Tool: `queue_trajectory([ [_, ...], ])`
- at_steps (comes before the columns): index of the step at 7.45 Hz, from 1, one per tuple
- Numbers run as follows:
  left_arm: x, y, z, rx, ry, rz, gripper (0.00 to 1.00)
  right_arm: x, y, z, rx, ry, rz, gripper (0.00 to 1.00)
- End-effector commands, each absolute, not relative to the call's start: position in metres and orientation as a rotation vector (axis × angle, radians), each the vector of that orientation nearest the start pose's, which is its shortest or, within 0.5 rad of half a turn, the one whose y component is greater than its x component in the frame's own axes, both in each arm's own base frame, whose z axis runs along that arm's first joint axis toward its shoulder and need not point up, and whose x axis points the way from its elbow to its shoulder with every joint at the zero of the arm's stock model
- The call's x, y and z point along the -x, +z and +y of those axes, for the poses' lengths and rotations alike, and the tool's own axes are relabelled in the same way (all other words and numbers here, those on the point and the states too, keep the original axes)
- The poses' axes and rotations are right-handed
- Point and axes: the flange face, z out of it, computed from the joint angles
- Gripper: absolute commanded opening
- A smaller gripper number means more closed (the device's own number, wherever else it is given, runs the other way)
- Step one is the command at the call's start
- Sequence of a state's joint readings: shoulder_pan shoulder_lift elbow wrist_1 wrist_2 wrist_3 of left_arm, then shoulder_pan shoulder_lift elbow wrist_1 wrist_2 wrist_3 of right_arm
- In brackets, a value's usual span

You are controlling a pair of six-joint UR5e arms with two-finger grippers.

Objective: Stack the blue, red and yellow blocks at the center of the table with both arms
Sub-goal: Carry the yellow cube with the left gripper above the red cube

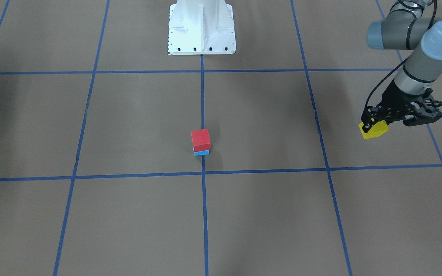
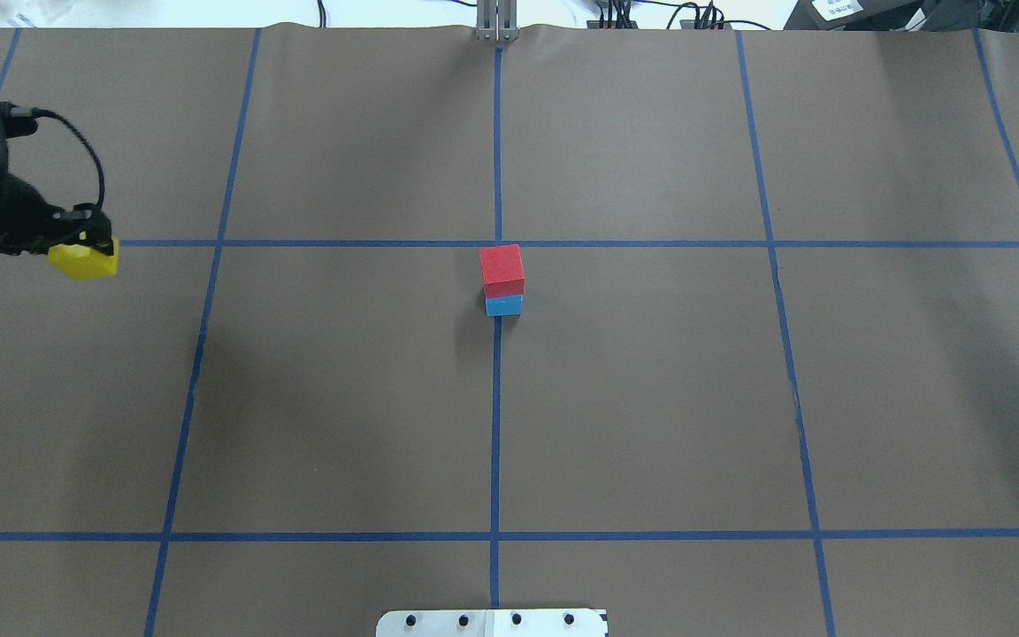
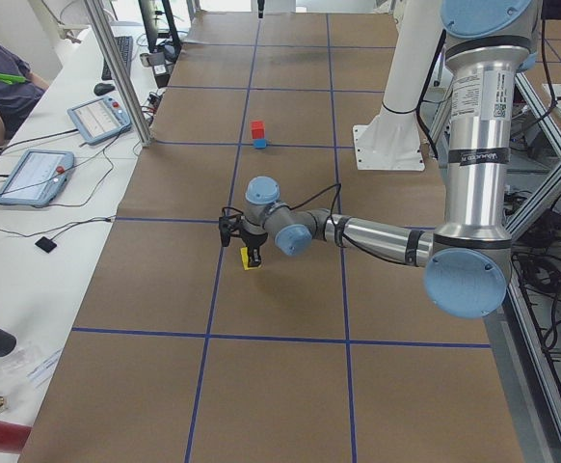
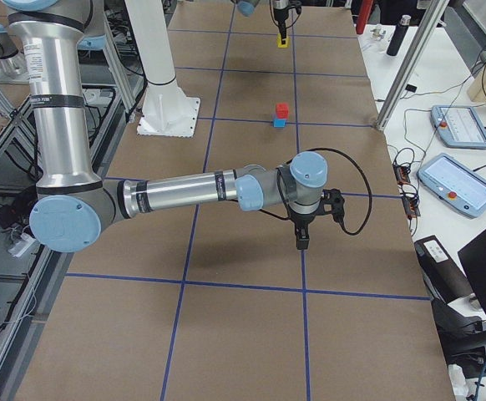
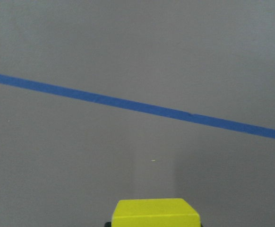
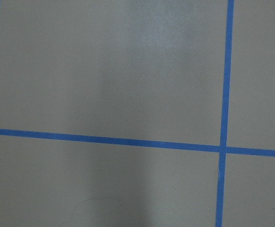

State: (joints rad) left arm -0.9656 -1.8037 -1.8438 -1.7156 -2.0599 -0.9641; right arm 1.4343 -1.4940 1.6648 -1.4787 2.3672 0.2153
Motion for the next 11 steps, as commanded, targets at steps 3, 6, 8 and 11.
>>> queue_trajectory([
  [3,-0.432,0.145,-0.512,-0.055,-0.144,0.736,0.00,0.011,0.563,-0.536,-0.103,-0.029,-0.822,1.00],
  [6,-0.541,0.106,-0.517,-0.064,-0.149,0.773,0.00,0.011,0.563,-0.536,-0.103,-0.029,-0.822,1.00],
  [8,-0.562,0.108,-0.522,-0.058,-0.173,0.805,0.00,0.011,0.563,-0.536,-0.102,-0.028,-0.823,1.00],
  [11,-0.570,0.081,-0.527,-0.056,-0.179,0.816,0.00,0.010,0.564,-0.534,-0.101,-0.027,-0.823,1.00],
])
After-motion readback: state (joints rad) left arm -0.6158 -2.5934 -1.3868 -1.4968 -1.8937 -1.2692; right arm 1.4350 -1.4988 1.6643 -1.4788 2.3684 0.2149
